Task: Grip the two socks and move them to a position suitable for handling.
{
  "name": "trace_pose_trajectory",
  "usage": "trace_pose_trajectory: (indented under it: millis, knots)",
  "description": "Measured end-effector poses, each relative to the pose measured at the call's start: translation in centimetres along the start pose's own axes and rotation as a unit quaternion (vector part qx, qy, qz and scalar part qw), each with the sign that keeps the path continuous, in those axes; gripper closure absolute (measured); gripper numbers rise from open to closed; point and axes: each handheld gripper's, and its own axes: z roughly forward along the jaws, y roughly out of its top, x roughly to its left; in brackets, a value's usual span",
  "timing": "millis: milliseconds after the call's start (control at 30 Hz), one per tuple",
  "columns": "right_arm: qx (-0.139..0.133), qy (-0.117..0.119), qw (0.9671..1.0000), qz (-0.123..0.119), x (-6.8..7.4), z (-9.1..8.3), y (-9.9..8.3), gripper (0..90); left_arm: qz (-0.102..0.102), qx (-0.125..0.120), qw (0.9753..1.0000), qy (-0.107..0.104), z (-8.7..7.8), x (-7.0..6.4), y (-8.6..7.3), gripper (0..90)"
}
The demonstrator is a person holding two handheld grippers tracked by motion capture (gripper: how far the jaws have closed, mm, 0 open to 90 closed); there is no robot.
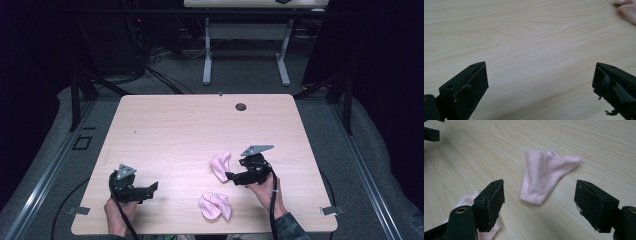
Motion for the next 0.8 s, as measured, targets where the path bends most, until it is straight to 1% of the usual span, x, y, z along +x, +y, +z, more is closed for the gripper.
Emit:
trace_pose_trajectory:
  millis: [33,67,100,133,167,200,233,267,300,333,367,400,433,467,500,533,567,600,633,667,700,733,767,800]
  knots:
    - [0.0,0.001,1.0,0.002,0.2,-1.1,-0.4,24.9,0.003,-0.006,0.9997,-0.022,-0.4,-1.3,0.3,0.2]
    - [-0.007,0.004,1.0,0.006,0.4,-1.5,-0.6,26.8,0.007,-0.011,0.9993,-0.036,-0.7,-2.4,0.4,0.2]
    - [-0.006,0.009,0.9999,0.006,0.8,-2.1,-0.9,28.3,0.008,-0.012,0.9988,-0.046,-0.8,-3.2,0.4,0.2]
    - [-0.006,0.009,0.9999,0.006,0.8,-2.1,-0.9,28.3,0.008,-0.012,0.9988,-0.046,-0.8,-3.2,0.4,0.2]
    - [0.001,0.014,0.9999,0.0,1.9,-2.4,-1.7,30.9,0.025,-0.007,0.9973,-0.069,-0.8,-5.8,0.2,0.2]
    - [0.007,0.016,0.9998,-0.008,2.5,-2.5,-2.1,32.8,0.025,-0.007,0.9973,-0.069,-0.8,-5.8,0.2,0.2]
    - [0.007,0.019,0.9997,-0.012,3.1,-2.6,-2.6,34.4,0.047,0.006,0.9949,-0.088,-0.5,-8.0,-0.1,0.2]
    - [0.007,0.023,0.9996,-0.013,3.6,-2.7,-3.0,35.5,0.047,0.006,0.9949,-0.088,-0.5,-8.0,-0.1,0.3]
    - [0.011,0.029,0.9994,-0.016,4.1,-2.7,-3.4,37.5,0.054,0.011,0.9914,-0.119,-0.1,-9.9,-0.3,1.2]
    - [0.011,0.035,0.9992,-0.018,4.5,-2.7,-3.7,39.6,0.062,0.013,0.9896,-0.129,0.2,-11.1,-0.3,3.3]
    - [0.014,0.045,0.9987,-0.021,5.0,-2.6,-4.1,40.8,0.07,0.017,0.9885,-0.133,0.4,-11.8,-0.3,6.3]
    - [0.014,0.045,0.9987,-0.021,5.0,-2.6,-4.1,40.8,0.07,0.017,0.9885,-0.133,0.4,-11.8,-0.3,9.0]
    - [0.016,0.049,0.9984,-0.021,5.4,-2.4,-4.3,41.8,0.077,0.025,0.9869,-0.139,0.9,-12.8,-0.3,9.0]
    - [0.024,0.055,0.9979,-0.027,5.9,-2.0,-4.6,43.3,0.08,0.033,0.9863,-0.141,1.4,-13.5,-0.4,13.4]
    - [0.036,0.06,0.9971,-0.03,6.5,-1.3,-5.2,46.6,0.091,0.052,0.9846,-0.14,2.2,-14.6,-0.5,20.8]
    - [0.041,0.065,0.9966,-0.029,6.6,-0.9,-5.4,48.3,0.096,0.059,0.9839,-0.139,2.6,-15.1,-0.7,24.2]
    - [0.045,0.064,0.9966,-0.027,6.7,-0.6,-5.6,51.2,0.104,0.065,0.9828,-0.138,2.9,-15.5,-0.8,27.8]
    - [0.05,0.065,0.9962,-0.03,6.8,-0.2,-5.7,54.1,0.104,0.065,0.9828,-0.138,2.9,-15.5,-0.8,30.4]
    - [0.053,0.069,0.9958,-0.027,6.7,0.2,-5.9,58.0,0.115,0.075,0.9821,-0.129,3.5,-16.2,-0.9,35.9]
    - [0.053,0.069,0.9958,-0.027,6.7,0.2,-5.9,58.0,0.115,0.075,0.9821,-0.129,3.5,-16.2,-0.9,39.6]
    - [0.062,0.069,0.9954,-0.021,6.5,0.7,-6.1,66.3,0.116,0.083,0.9825,-0.12,4.0,-16.3,-1.1,44.5]
    - [0.062,0.069,0.9954,-0.021,6.5,0.7,-6.1,66.3,0.116,0.083,0.9825,-0.12,4.0,-16.3,-1.1,47.5]
    - [0.066,0.071,0.9951,-0.016,6.3,1.1,-6.4,74.5,0.119,0.08,0.9824,-0.12,4.2,-16.4,-1.1,54.9]
    - [0.066,0.071,0.9952,-0.015,6.2,1.2,-6.5,77.6,0.129,0.082,0.9822,-0.109,4.2,-16.6,-1.0,59.2]
